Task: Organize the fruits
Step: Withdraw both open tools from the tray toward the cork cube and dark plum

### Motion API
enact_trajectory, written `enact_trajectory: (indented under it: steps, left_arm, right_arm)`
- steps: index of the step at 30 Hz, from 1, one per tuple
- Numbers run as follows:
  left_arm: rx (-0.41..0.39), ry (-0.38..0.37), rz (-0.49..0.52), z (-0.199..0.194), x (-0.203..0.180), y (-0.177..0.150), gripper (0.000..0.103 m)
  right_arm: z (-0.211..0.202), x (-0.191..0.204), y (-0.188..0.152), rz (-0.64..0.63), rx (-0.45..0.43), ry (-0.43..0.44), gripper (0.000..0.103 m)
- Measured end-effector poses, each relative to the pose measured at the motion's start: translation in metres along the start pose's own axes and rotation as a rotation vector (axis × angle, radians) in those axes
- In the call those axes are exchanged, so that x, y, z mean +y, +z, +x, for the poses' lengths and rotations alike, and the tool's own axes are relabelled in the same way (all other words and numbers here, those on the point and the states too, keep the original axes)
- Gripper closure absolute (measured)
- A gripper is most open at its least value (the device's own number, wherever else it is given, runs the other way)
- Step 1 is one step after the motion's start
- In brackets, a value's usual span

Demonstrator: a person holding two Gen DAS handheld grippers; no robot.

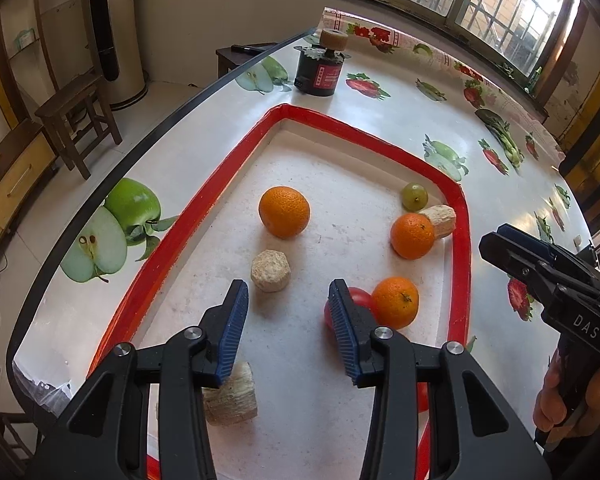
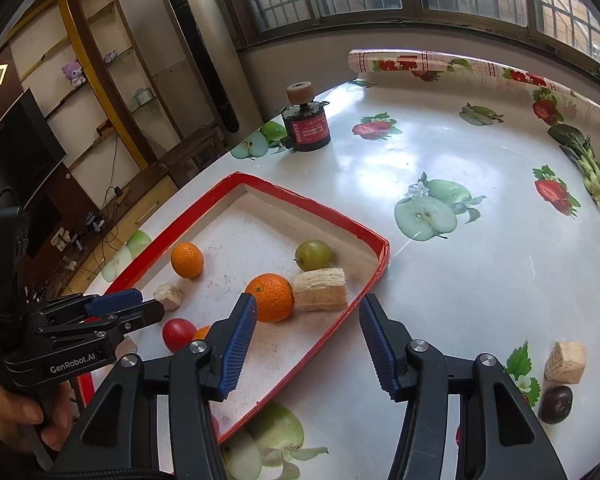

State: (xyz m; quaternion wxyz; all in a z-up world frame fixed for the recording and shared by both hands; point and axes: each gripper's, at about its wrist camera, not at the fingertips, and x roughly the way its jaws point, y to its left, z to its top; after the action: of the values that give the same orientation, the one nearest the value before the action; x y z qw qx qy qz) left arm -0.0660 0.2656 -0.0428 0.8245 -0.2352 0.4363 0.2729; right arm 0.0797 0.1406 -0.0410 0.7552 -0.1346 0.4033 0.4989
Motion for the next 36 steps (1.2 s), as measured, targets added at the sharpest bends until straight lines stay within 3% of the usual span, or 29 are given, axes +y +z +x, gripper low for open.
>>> enact_trajectory:
  steps: [6,10,23,36]
  left_arm:
    - [-0.006,-0.015,0.016,-0.009,-0.009,-0.006,0.063]
    - [-0.026,-0.019,0.026,-0.017,-0.017,-0.009,0.051]
    - [-0.044,-0.068,0.089,-0.031,-0.054,-0.018,0.051]
    - [-0.036,-0.108,0.151,-0.032,-0.094,-0.025,0.051]
  right_arm:
    - [-0.027,-0.011,-0.019,0.029,-0.02,-0.009,0.047]
    - [-0.044,-0.023,-0.034,0.06,-0.032,-0.023,0.047]
    - [-0.081,-0.069,-0.08,0.173,-0.041,-0.082,0.046]
    - [-0.105,-0.114,-0.101,0.255,-0.058,-0.152,0.046]
